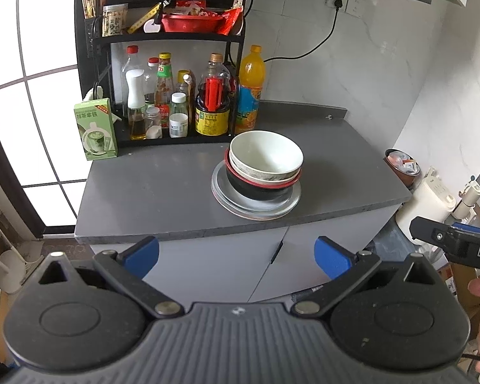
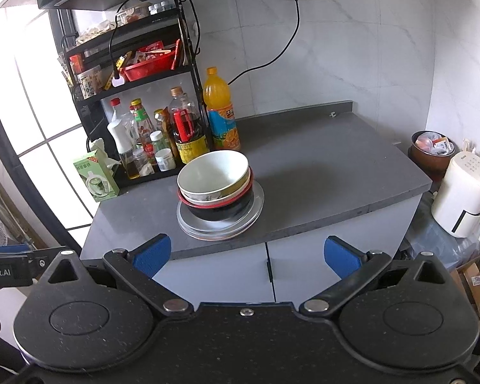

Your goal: Organize plates and bowls

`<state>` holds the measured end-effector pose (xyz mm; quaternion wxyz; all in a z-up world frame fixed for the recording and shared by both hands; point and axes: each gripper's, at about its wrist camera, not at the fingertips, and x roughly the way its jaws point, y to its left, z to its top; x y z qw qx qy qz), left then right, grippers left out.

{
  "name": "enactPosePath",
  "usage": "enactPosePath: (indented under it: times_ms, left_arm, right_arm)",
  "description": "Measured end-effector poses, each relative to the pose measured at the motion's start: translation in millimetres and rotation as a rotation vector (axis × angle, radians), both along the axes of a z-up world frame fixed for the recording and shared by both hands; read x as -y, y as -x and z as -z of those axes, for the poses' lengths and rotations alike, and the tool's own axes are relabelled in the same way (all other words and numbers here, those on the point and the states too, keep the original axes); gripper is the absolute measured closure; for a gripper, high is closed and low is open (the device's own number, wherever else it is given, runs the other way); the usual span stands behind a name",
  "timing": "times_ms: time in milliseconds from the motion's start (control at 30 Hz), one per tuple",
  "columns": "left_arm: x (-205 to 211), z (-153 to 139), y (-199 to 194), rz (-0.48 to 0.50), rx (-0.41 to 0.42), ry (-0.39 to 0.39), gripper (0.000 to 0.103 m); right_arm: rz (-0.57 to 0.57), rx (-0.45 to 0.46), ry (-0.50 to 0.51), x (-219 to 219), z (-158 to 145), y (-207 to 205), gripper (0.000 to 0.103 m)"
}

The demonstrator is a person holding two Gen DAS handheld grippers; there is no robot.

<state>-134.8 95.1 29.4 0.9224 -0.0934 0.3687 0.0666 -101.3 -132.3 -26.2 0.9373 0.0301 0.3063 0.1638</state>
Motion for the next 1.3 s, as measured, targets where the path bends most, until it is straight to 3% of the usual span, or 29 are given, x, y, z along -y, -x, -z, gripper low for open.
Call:
enactPosePath:
  times_ms: [1300]
  left_arm:
    - [19,11,-4,-0.007,-0.049,-0.017,0.001]
  right_arm:
    - [-0.012,-0.01,0.035,16,5,1,0.0]
